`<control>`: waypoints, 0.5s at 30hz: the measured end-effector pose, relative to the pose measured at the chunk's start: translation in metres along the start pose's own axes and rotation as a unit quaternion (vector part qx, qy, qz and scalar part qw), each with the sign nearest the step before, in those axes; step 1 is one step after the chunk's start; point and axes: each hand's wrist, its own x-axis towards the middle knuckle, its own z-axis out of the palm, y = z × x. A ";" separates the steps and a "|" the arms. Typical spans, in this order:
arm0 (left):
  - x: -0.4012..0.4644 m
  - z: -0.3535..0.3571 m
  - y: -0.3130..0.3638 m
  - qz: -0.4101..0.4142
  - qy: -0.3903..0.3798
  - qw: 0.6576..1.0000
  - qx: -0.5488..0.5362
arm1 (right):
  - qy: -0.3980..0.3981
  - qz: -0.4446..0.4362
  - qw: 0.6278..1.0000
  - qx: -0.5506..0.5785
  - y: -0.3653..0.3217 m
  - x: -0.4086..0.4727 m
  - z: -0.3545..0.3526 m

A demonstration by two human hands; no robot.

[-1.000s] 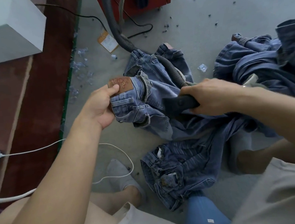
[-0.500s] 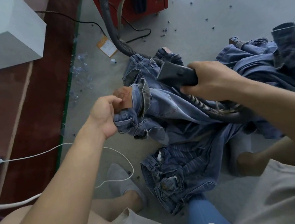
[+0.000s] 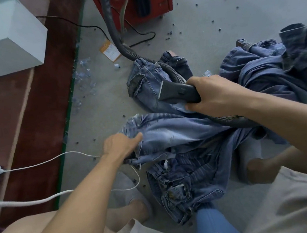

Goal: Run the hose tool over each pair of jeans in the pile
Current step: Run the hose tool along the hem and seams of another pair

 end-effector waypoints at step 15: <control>-0.007 -0.031 0.013 -0.041 -0.140 0.649 -0.747 | -0.029 -0.024 0.999 -0.022 0.003 -0.003 0.004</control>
